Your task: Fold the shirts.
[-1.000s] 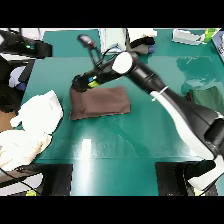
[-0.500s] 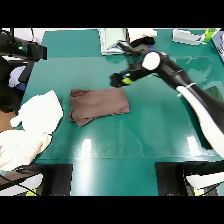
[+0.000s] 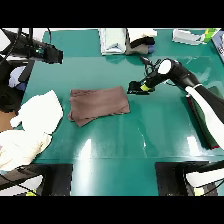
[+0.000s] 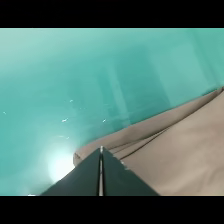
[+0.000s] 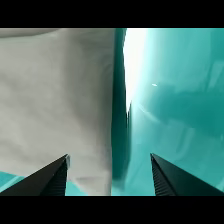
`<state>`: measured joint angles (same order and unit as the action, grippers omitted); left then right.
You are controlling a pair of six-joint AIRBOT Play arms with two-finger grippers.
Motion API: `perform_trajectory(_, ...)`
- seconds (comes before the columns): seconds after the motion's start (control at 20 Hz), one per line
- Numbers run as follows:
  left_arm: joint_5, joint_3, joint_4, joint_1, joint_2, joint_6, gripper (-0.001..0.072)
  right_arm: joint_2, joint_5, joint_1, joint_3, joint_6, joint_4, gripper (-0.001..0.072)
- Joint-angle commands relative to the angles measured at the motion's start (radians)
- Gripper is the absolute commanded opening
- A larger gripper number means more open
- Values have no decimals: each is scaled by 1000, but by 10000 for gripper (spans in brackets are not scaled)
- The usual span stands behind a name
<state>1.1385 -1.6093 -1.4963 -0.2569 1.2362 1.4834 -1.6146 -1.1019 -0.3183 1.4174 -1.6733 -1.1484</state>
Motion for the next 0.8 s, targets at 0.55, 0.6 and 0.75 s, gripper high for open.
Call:
perform_trajectory(0.55, 76, 1, 44, -11, 3, 0, 24, -239, 57, -125, 187, -49, 50, 17)
perform_trajectory(0.6, 83, 1, 49, -21, 3, 0, 23, -216, 75, -117, 187, -49, 43, 16)
perform_trajectory(0.75, 84, 1, 31, -95, 3, -5, 24, -105, 74, -43, 187, -46, -19, 16)
